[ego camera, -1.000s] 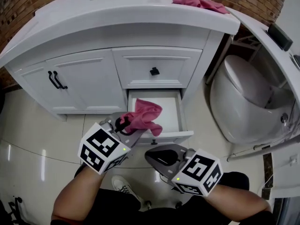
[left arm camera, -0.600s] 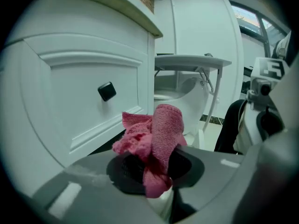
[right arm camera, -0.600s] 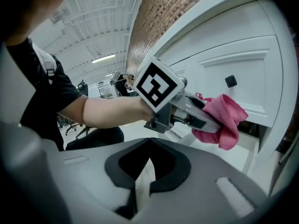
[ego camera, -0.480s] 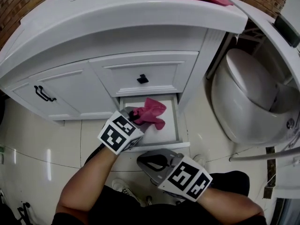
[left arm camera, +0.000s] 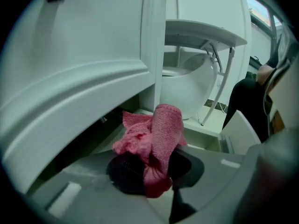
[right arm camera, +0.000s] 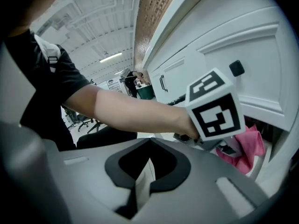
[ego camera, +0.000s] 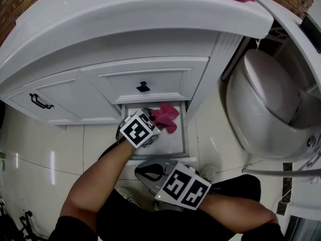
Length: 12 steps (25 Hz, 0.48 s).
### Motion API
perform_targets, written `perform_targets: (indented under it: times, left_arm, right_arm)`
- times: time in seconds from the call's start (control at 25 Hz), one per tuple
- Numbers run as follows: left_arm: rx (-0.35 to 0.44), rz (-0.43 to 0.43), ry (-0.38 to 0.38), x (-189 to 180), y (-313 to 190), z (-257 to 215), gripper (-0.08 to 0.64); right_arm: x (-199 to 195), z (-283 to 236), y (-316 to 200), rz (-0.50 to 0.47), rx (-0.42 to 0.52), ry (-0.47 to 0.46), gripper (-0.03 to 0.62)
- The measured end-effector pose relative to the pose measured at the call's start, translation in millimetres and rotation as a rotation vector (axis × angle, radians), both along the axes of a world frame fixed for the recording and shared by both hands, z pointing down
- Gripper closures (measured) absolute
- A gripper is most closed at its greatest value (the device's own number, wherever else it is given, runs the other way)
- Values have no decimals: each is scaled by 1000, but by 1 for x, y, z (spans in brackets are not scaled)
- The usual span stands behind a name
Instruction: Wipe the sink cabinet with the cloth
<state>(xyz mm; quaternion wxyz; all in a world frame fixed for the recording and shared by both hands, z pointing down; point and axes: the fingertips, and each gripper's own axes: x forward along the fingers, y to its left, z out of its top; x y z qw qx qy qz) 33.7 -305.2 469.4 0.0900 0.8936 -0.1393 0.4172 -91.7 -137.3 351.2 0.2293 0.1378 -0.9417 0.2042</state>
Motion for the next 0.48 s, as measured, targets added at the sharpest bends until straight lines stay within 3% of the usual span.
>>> perform_targets:
  times: [0.48]
  left_arm:
    - [-18,4,-40,29,-20,27,462]
  right_arm:
    - [0,11,1,-90,-52,-3,586]
